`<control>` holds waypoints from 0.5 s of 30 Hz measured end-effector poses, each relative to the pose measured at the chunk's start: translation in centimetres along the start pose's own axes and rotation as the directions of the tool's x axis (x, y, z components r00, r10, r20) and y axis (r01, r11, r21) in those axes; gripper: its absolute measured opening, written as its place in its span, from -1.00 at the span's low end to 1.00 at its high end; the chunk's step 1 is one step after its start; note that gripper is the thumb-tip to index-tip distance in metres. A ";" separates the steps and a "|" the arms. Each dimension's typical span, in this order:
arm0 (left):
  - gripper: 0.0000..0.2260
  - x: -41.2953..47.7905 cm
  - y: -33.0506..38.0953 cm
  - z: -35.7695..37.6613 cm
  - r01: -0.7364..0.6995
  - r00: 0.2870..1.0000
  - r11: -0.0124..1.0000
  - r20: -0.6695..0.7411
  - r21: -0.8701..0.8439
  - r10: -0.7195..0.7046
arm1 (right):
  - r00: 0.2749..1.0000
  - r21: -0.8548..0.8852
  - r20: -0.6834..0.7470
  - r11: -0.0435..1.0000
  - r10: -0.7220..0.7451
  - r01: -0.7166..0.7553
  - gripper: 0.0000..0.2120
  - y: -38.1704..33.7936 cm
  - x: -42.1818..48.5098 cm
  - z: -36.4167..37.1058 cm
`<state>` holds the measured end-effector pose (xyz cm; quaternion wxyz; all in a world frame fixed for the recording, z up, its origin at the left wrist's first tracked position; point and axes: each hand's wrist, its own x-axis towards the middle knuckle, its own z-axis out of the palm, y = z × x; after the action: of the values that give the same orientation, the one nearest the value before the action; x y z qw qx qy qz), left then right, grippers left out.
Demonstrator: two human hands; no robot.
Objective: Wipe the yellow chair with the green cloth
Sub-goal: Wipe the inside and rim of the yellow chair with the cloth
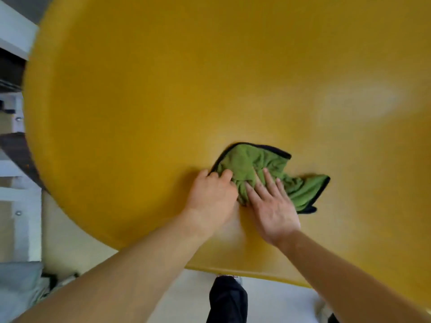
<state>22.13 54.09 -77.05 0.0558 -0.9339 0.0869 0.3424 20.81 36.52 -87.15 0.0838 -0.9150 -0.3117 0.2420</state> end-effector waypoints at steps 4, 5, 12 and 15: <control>-0.78 -6.9 -5.8 -2.3 0.073 0.995 0.996 -0.070 -0.050 -0.077 | 0.986 0.303 0.121 0.942 0.114 -0.147 -0.49 -7.2 0.2 -0.5; -0.76 -8.4 -7.4 -3.2 0.088 0.975 0.994 -0.198 -0.071 -0.100 | 0.965 0.434 0.148 0.862 0.217 -0.260 -0.50 -8.7 1.0 -1.6; -0.45 -13.2 -14.7 -6.7 0.285 0.577 0.734 -0.502 -0.616 -0.645 | 0.861 0.959 0.254 0.004 0.441 -0.284 -0.47 -18.3 12.7 -15.9; -0.58 -13.0 -15.0 -6.1 0.041 0.583 0.208 -0.146 -0.977 -0.799 | 0.898 0.998 0.025 0.041 0.440 -0.048 -0.44 -21.7 15.0 -19.4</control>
<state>19.22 69.42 -63.25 -0.4039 -0.8256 -0.3908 -0.0507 29.29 62.83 -69.52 0.6767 -0.6793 0.1123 0.2610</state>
